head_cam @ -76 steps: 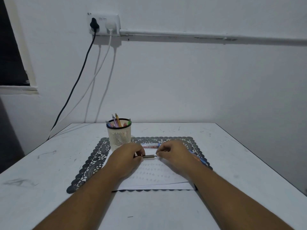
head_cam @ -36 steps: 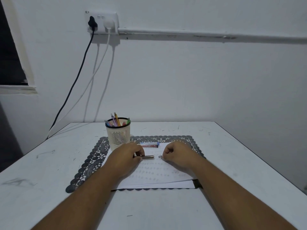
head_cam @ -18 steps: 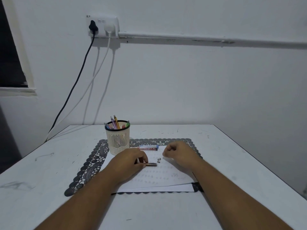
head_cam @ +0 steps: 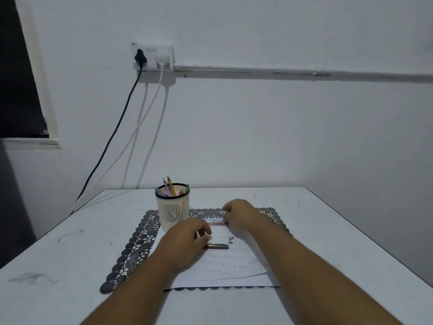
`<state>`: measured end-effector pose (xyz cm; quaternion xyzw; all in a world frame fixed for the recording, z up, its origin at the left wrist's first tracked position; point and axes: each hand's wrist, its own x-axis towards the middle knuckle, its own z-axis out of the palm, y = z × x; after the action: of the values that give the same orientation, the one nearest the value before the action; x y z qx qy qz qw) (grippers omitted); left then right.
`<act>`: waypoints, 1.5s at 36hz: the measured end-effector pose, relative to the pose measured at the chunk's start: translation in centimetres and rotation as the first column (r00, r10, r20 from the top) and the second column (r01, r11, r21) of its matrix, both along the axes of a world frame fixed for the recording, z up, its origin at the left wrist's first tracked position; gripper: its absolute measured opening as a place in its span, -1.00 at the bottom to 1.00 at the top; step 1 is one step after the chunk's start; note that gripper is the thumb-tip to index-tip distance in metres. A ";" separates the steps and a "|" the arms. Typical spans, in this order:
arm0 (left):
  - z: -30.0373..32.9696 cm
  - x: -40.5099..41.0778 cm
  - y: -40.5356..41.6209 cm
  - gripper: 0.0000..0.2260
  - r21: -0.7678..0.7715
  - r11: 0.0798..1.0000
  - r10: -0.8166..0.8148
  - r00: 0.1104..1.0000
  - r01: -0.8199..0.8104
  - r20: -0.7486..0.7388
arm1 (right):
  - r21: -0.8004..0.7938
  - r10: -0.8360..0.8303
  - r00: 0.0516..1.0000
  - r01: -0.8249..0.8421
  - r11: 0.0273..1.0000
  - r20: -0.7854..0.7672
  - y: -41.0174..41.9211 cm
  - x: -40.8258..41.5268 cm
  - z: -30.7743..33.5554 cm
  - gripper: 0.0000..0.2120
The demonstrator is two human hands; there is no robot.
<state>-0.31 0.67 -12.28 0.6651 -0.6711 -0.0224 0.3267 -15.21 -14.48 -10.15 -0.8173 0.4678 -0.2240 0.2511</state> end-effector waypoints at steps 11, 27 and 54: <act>-0.3 0.6 -0.4 -0.87 -0.034 0.998 0.050 0.989 -0.055 -0.141 | 0.111 -0.055 0.979 0.033 0.993 0.196 -1.2 0.6 -2.7 -0.87; -0.5 0.9 -1.1 -0.63 -0.295 0.950 0.144 0.981 -0.102 0.127 | 0.143 0.096 0.784 -0.230 0.963 0.613 2.8 -2.0 -0.1 -0.95; -0.1 0.9 -1.0 -0.73 -0.361 0.931 0.089 0.989 -0.041 0.118 | 0.527 -0.180 0.580 -0.511 0.679 0.794 5.2 -2.2 -0.4 -0.86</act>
<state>0.60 -0.29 -12.42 0.6165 -0.6615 0.1551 0.3978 -17.46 -9.28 -10.55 -0.5053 0.2645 -0.3370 0.7491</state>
